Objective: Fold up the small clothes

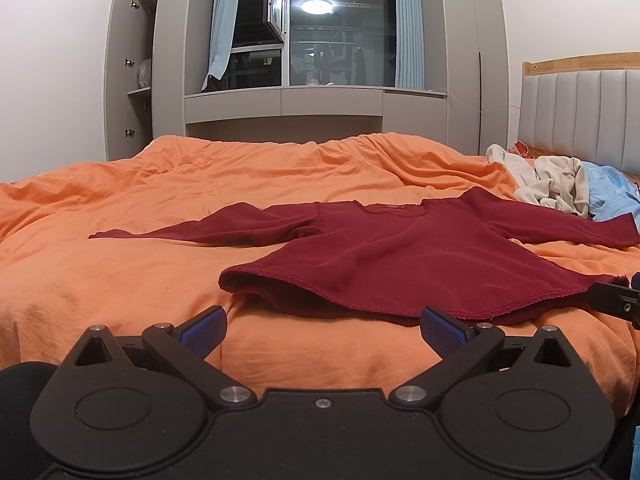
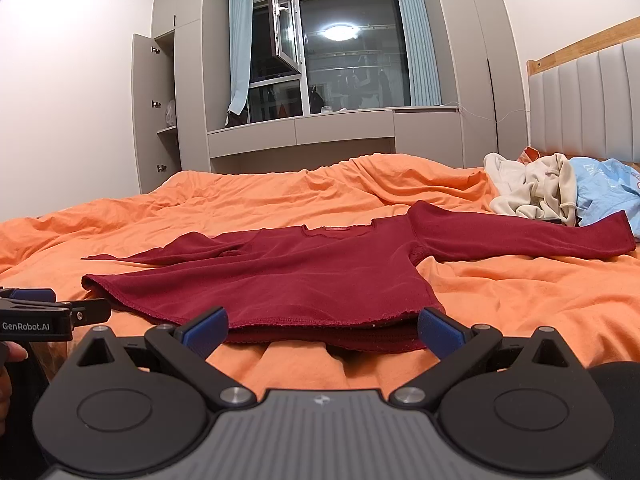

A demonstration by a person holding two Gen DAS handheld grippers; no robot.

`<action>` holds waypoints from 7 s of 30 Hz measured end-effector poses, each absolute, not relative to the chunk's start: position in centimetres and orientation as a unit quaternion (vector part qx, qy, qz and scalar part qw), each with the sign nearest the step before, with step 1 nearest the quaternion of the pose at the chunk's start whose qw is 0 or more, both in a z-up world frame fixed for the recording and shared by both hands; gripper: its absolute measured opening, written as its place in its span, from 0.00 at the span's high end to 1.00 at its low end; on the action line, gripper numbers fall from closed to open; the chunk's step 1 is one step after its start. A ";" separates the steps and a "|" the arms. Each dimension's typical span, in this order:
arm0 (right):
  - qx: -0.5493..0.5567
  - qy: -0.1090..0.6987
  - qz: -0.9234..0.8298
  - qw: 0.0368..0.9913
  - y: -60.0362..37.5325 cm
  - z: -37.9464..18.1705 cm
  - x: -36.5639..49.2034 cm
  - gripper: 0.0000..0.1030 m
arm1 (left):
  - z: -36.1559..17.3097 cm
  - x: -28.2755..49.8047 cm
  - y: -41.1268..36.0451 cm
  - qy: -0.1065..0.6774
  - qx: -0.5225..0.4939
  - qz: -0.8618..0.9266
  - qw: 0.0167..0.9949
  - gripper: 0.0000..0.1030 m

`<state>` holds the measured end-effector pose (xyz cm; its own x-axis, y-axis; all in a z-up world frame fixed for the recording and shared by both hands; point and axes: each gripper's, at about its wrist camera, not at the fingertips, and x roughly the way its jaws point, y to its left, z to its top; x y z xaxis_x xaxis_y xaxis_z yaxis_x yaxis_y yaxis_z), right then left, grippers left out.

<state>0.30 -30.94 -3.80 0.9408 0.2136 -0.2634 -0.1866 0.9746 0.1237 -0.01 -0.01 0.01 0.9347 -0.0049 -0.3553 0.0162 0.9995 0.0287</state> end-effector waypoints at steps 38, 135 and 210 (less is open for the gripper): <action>0.058 0.140 0.103 0.983 -31.2 -3.7 0.2 0.00 | -0.3 0.3 -0.2 0.182 0.014 -0.005 0.983 0.00; 0.044 0.065 -0.020 0.997 -42.7 4.5 36.3 0.95 | 4.1 37.1 -4.0 0.345 -0.063 0.038 0.936 0.00; 0.008 0.297 -0.022 0.954 -46.4 -2.7 35.9 0.24 | -4.2 40.5 -1.8 0.419 -0.009 0.021 0.908 0.00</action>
